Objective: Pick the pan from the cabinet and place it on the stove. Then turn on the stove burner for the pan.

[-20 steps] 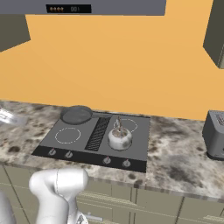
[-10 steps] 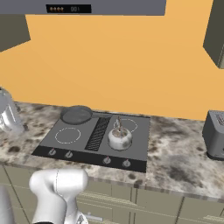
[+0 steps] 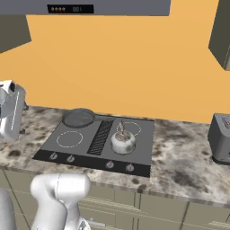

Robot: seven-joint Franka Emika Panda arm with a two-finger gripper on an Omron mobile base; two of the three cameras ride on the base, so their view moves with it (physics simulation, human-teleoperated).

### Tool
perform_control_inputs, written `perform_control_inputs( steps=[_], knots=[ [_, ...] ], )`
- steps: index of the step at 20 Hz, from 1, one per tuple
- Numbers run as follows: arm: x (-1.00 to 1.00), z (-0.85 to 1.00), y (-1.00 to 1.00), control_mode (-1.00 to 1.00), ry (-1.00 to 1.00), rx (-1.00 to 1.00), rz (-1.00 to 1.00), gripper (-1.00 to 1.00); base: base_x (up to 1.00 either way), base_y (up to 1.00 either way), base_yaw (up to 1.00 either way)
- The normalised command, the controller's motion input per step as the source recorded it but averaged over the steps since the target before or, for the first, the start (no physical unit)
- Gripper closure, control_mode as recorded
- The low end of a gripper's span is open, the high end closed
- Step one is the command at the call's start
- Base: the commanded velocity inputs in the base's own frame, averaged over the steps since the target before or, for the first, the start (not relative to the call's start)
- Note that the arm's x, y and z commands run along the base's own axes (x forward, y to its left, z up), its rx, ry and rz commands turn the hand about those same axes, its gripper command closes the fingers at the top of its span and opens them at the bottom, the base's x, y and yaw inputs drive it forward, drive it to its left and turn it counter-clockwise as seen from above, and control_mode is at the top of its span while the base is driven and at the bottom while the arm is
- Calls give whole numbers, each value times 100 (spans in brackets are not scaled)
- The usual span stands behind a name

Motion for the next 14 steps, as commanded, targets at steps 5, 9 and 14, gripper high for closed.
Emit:
perform_control_inputs(
  steps=[5,9,14],
  knots=[
    [9,-7,-3,-100,-6,34,-44,-100,0,0,0],
    [21,-19,-2,-100,0,34,-48,-100,0,0,0],
    [27,-10,-11,-100,4,32,-50,-100,0,0,0]
  ],
)
